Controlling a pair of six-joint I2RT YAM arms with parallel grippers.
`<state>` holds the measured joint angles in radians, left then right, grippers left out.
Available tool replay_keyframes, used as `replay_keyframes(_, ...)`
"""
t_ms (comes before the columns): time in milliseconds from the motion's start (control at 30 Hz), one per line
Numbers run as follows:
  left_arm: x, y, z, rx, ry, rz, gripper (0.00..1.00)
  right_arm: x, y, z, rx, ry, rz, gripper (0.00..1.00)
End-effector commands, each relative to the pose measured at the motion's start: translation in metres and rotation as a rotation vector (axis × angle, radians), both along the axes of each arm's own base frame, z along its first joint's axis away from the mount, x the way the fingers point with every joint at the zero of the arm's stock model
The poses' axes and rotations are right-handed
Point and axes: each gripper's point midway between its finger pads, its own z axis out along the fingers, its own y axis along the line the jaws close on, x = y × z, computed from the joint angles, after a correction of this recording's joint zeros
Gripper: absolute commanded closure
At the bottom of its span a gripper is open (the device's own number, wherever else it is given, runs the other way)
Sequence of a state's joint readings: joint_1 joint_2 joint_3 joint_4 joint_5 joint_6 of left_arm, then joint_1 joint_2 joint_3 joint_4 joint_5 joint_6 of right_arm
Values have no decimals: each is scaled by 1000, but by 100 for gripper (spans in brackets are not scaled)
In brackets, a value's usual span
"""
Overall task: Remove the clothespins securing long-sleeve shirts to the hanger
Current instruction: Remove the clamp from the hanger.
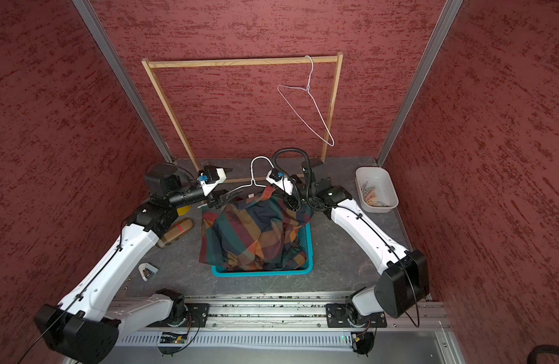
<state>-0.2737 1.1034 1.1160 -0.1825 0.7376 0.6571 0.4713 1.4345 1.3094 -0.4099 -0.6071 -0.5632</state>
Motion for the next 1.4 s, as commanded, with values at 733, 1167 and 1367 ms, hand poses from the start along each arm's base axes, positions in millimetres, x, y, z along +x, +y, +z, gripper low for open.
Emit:
replay_keyframes(733, -23, 70, 10, -254, 52, -24, 20, -28, -61, 56, 211, -147, 5, 100)
replay_keyframes(1167, -17, 62, 0, -241, 110, -90, 20, -30, -51, 61, 236, -140, 95, 100)
replay_keyframes(1367, -10, 54, -10, -214, 148, -90, 22, -33, -49, 68, 260, -143, 113, 100)
